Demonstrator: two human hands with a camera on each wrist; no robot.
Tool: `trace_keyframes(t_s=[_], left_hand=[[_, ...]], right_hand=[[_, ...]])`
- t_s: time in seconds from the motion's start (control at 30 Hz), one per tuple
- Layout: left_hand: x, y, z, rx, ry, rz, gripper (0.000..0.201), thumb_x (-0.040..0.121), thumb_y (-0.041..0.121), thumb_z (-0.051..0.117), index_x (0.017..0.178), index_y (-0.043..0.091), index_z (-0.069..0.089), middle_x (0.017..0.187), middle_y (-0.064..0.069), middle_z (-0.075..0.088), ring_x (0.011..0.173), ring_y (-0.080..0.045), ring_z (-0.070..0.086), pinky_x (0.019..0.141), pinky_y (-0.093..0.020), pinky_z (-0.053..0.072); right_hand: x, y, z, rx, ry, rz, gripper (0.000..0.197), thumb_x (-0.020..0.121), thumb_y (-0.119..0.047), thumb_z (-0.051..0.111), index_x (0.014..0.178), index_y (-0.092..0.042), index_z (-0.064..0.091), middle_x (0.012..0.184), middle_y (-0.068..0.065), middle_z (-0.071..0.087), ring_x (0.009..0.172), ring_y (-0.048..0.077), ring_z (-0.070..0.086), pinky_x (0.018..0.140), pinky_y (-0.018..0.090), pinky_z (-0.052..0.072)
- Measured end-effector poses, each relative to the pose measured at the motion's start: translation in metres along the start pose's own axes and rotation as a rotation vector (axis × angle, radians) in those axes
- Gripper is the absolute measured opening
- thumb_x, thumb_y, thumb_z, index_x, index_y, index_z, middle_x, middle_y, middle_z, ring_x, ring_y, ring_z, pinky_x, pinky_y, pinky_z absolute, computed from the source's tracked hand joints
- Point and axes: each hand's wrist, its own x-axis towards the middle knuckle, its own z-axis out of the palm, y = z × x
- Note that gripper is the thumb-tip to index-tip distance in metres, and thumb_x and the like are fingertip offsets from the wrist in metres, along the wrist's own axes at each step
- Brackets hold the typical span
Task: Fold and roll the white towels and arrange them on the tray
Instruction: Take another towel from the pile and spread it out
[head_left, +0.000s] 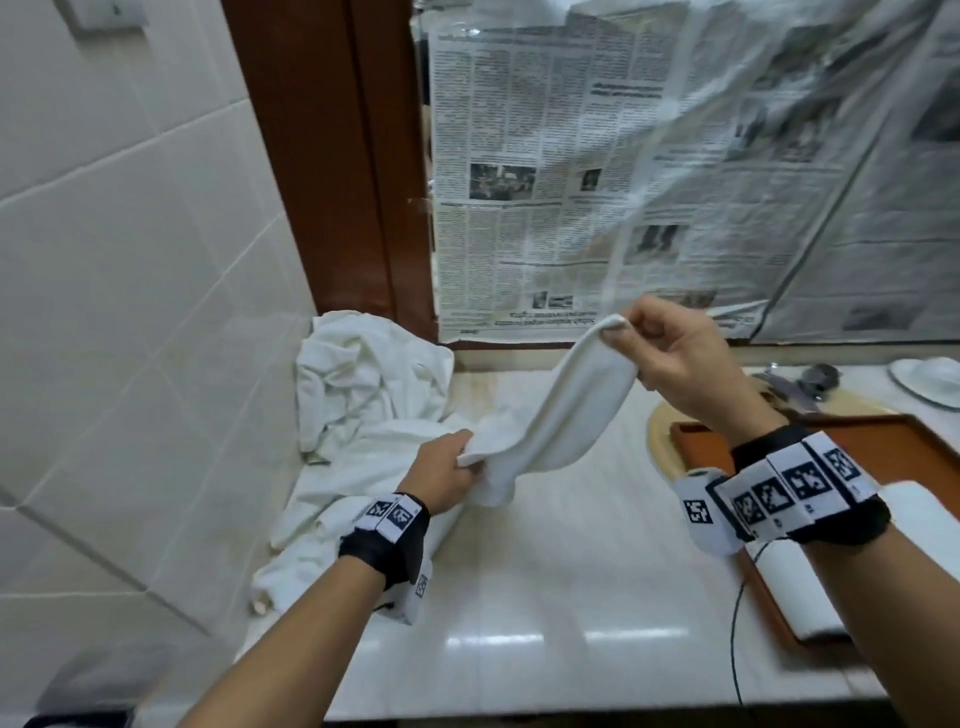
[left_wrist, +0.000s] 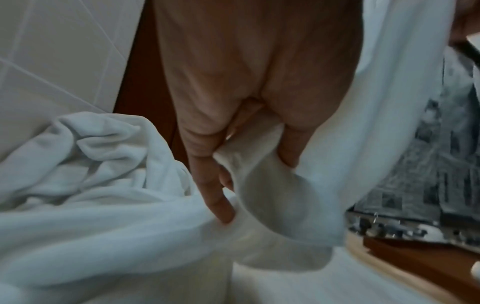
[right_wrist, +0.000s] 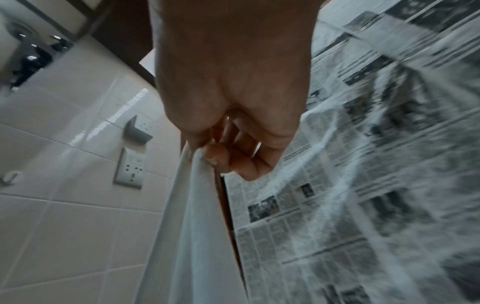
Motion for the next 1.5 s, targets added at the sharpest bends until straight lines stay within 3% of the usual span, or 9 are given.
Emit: trace_keyframes(t_s=[0.13, 0.23, 0.3, 0.43, 0.67, 1.0, 1.23, 1.37, 1.5], left_hand=[[-0.01, 0.045, 0.001, -0.068, 0.074, 0.171, 0.007, 0.088, 0.029, 0.057, 0.087, 0.021, 0.057, 0.086, 0.002, 0.062, 0.083, -0.02, 0.056, 0.064, -0.026, 0.032], [-0.012, 0.083, -0.001, -0.088, 0.122, 0.339, 0.008, 0.084, 0.027, 0.054, 0.091, 0.025, 0.059, 0.088, 0.006, 0.062, 0.082, -0.015, 0.055, 0.065, -0.02, 0.032], [-0.014, 0.105, -0.004, -0.135, 0.146, 0.42, 0.017, 0.082, 0.024, 0.054, 0.095, 0.022, 0.063, 0.091, 0.009, 0.063, 0.083, -0.011, 0.056, 0.07, -0.015, 0.037], [-0.018, 0.139, -0.007, -0.193, 0.11, 0.479, 0.024, 0.082, 0.024, 0.057, 0.103, 0.017, 0.066, 0.096, 0.003, 0.07, 0.09, -0.017, 0.063, 0.08, -0.032, 0.047], [-0.03, 0.174, -0.003, -0.487, 0.089, 0.362, 0.021, 0.087, 0.02, 0.067, 0.106, 0.012, 0.061, 0.097, 0.0, 0.068, 0.084, -0.007, 0.061, 0.075, -0.025, 0.048], [-0.073, 0.205, 0.028, -0.687, 0.016, 0.246, 0.017, 0.089, 0.009, 0.071, 0.105, 0.008, 0.064, 0.09, -0.003, 0.064, 0.084, -0.012, 0.063, 0.076, -0.035, 0.059], [-0.095, 0.169, 0.036, -0.353, 0.111, 0.244, 0.007, 0.087, 0.017, 0.072, 0.094, 0.016, 0.073, 0.08, 0.011, 0.068, 0.076, -0.006, 0.061, 0.069, -0.032, 0.051], [-0.114, 0.137, 0.032, -0.235, 0.102, 0.202, 0.018, 0.082, 0.023, 0.063, 0.095, 0.026, 0.075, 0.096, 0.011, 0.074, 0.093, -0.008, 0.067, 0.083, -0.029, 0.049], [-0.12, 0.106, 0.03, -0.191, 0.069, 0.093, 0.023, 0.076, 0.039, 0.068, 0.096, 0.032, 0.076, 0.098, 0.011, 0.075, 0.096, -0.01, 0.067, 0.087, -0.036, 0.05]], right_hand=[[-0.046, 0.019, -0.013, -0.027, -0.1, 0.192, 0.013, 0.095, -0.021, 0.066, 0.089, -0.011, 0.062, 0.073, 0.009, 0.061, 0.052, 0.026, 0.055, 0.052, 0.036, 0.046], [-0.071, 0.028, -0.01, -0.006, -0.154, 0.271, 0.009, 0.093, -0.019, 0.068, 0.097, -0.014, 0.061, 0.09, 0.007, 0.063, 0.063, 0.033, 0.063, 0.056, 0.026, 0.047], [-0.079, 0.032, -0.009, 0.039, -0.149, 0.297, 0.021, 0.091, -0.016, 0.071, 0.11, -0.017, 0.061, 0.099, 0.008, 0.062, 0.064, 0.035, 0.064, 0.055, 0.023, 0.048], [-0.081, 0.027, -0.013, 0.027, -0.136, 0.233, 0.056, 0.079, -0.022, 0.084, 0.129, -0.029, 0.06, 0.104, 0.004, 0.063, 0.062, 0.029, 0.061, 0.06, 0.03, 0.051], [-0.083, 0.008, -0.036, -0.075, -0.079, 0.068, 0.011, 0.087, -0.014, 0.074, 0.097, -0.009, 0.073, 0.075, 0.001, 0.066, 0.059, 0.003, 0.049, 0.057, 0.027, 0.041], [-0.123, 0.007, -0.089, 0.141, -0.02, 0.131, 0.013, 0.088, -0.02, 0.076, 0.097, -0.011, 0.072, 0.06, -0.018, 0.052, 0.055, 0.0, 0.041, 0.054, 0.014, 0.032], [-0.155, 0.019, -0.096, 0.289, -0.142, 0.289, 0.019, 0.08, -0.013, 0.082, 0.09, -0.003, 0.069, 0.07, 0.014, 0.064, 0.065, 0.016, 0.053, 0.051, 0.023, 0.04], [-0.17, 0.03, -0.09, 0.31, -0.158, 0.297, 0.011, 0.083, -0.014, 0.08, 0.083, -0.011, 0.069, 0.07, 0.0, 0.066, 0.063, 0.01, 0.056, 0.055, 0.021, 0.043], [-0.179, 0.053, -0.084, 0.247, -0.186, 0.294, 0.018, 0.082, -0.032, 0.078, 0.087, -0.018, 0.069, 0.084, 0.014, 0.068, 0.074, 0.02, 0.059, 0.069, 0.033, 0.046]])
